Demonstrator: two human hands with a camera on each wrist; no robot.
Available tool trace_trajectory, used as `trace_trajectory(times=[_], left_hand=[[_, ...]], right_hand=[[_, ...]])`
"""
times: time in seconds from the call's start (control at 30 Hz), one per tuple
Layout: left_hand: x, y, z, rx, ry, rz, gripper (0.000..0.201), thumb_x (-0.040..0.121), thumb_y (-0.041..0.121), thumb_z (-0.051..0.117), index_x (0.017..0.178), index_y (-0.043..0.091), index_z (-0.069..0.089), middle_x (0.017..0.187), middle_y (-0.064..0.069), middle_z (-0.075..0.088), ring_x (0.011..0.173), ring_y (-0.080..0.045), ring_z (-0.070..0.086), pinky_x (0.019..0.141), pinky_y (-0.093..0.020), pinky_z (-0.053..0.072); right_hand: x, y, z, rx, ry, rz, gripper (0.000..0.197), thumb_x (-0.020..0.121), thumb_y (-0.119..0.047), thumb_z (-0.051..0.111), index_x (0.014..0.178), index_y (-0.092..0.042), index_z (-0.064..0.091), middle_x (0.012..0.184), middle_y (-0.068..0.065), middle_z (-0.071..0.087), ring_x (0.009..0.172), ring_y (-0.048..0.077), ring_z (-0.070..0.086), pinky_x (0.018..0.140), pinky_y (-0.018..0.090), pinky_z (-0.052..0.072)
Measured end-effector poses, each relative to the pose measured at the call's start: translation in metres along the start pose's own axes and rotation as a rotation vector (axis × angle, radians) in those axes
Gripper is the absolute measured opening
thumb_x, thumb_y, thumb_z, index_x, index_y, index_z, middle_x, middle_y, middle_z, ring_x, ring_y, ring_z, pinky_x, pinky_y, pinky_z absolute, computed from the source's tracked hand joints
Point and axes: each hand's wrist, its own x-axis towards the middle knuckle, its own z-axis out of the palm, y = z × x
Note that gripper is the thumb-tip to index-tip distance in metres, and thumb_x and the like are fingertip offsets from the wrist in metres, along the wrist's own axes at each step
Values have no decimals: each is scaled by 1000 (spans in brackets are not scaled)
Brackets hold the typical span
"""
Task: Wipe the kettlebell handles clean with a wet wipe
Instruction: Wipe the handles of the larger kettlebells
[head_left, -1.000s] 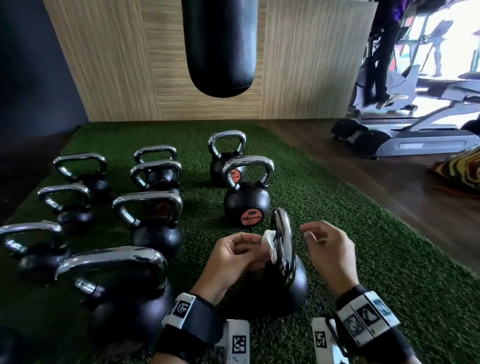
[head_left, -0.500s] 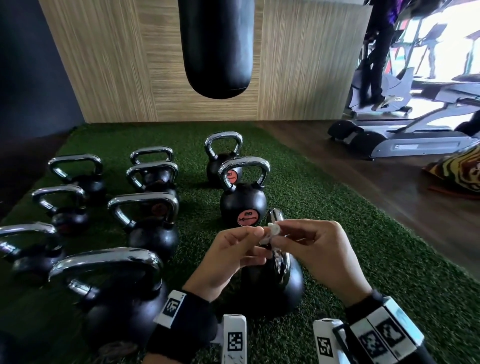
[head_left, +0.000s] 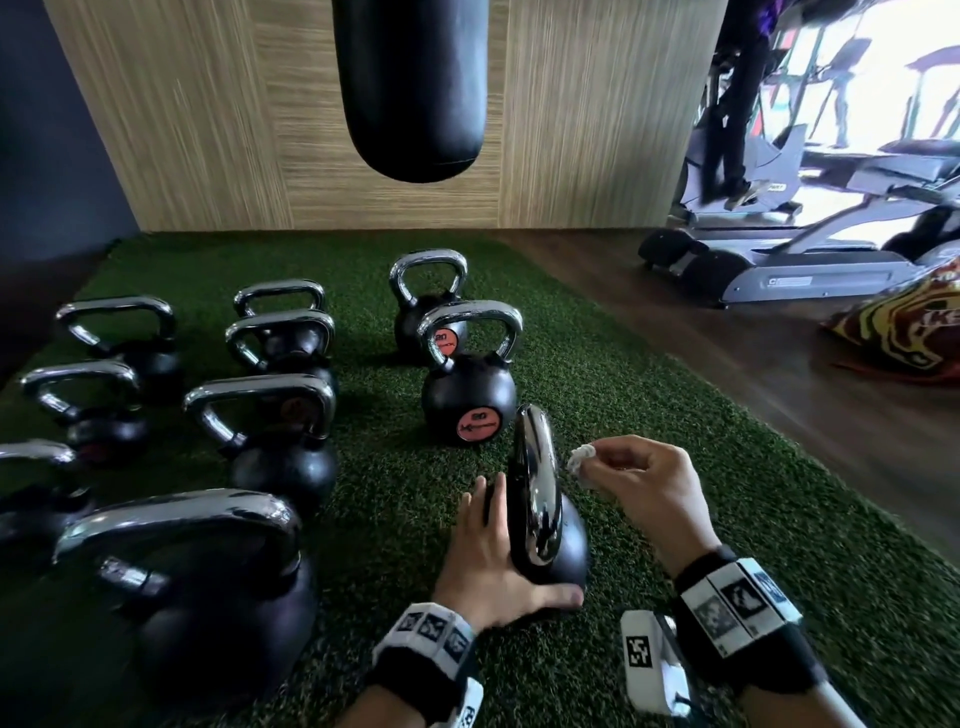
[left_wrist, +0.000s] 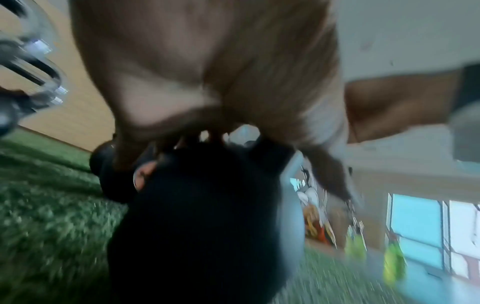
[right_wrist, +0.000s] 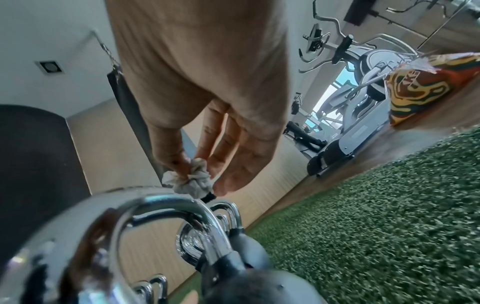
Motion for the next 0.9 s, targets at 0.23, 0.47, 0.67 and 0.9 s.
trace_trajectory(times=[0.23,0.47,0.67,0.9], left_hand=[[16,-9,14,-24,300,247,108,67,71,69,150,10,36,152,-8,43,141,-27,37,124,-43,29],[36,-31,-40,-243,-108,380,83,64,43,91,121,64,34,123,4,62,119,-19,61,110,-43,47],[32,-30,-34,-174,-56,393,98,64,48,84,147,16,42,133,10,41,138,-22,46,122,-42,32],[35,-37,-29,-159,-40,388,101,68,47,89,151,21,38,139,11,40,137,-18,40,121,-43,32]], right_hand=[[23,29,12,-87,33,129,16,72,-17,89,83,-21,79,77,-1,78,70,14,75,65,31,63],[42,43,38,-167,73,178,18,73,-19,89,89,-20,80,82,0,79,76,17,76,79,41,64],[32,55,53,-127,160,188,14,76,-24,87,89,-24,80,76,-4,78,75,20,77,79,44,63],[48,40,55,-16,294,194,25,79,-17,84,103,-21,79,86,-7,79,59,1,67,52,19,51]])
